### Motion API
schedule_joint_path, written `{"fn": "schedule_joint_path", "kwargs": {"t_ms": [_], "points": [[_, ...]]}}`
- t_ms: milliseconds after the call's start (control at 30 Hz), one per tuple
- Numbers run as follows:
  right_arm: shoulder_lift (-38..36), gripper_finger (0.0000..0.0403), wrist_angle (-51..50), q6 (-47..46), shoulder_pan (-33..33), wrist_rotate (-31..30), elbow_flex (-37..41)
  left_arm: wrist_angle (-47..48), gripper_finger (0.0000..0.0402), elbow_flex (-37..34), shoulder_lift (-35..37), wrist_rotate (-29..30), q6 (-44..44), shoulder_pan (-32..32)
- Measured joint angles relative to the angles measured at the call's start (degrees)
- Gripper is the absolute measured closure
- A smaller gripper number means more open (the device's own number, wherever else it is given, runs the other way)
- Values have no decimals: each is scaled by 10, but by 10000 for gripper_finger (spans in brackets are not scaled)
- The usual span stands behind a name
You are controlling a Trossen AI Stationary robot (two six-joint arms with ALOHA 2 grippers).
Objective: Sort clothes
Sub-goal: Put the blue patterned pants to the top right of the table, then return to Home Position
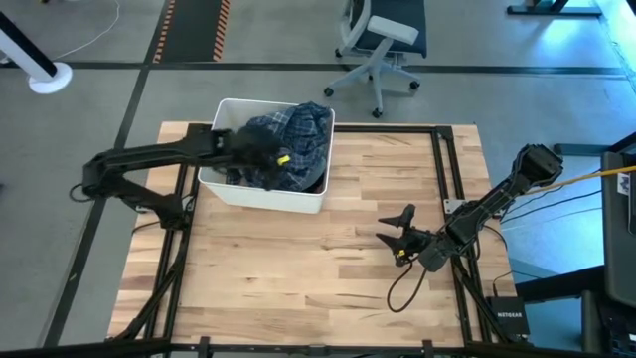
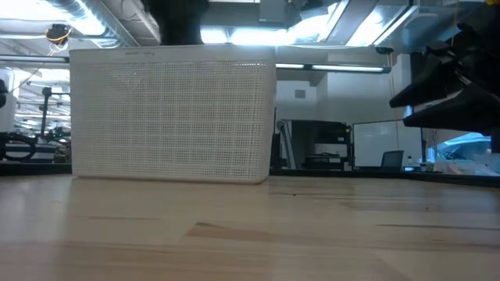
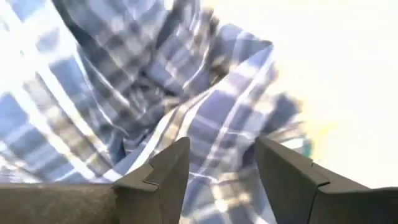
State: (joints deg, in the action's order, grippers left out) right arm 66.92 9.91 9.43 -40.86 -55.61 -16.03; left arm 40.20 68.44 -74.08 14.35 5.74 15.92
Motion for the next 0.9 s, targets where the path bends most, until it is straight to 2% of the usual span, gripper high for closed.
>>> {"fn": "schedule_joint_path", "kwargs": {"t_ms": [300, 367, 467, 733, 900], "points": [[0, 159, -3, -2, 0, 11, 0, -2, 224, 4, 129, -1, -8, -46], [0, 159, -3, -2, 0, 11, 0, -1, 224, 4, 143, -21, -16, -58], [0, 159, -2, -2, 0, 11, 0, -1, 224, 4, 153, -45, -24, -81], [0, 159, -2, -2, 0, 12, 0, -35, 224, 4, 160, -55, -58, -138], [0, 159, 3, -2, 0, 9, 0, -105, 224, -52, 169, -68, -65, -168]]}}
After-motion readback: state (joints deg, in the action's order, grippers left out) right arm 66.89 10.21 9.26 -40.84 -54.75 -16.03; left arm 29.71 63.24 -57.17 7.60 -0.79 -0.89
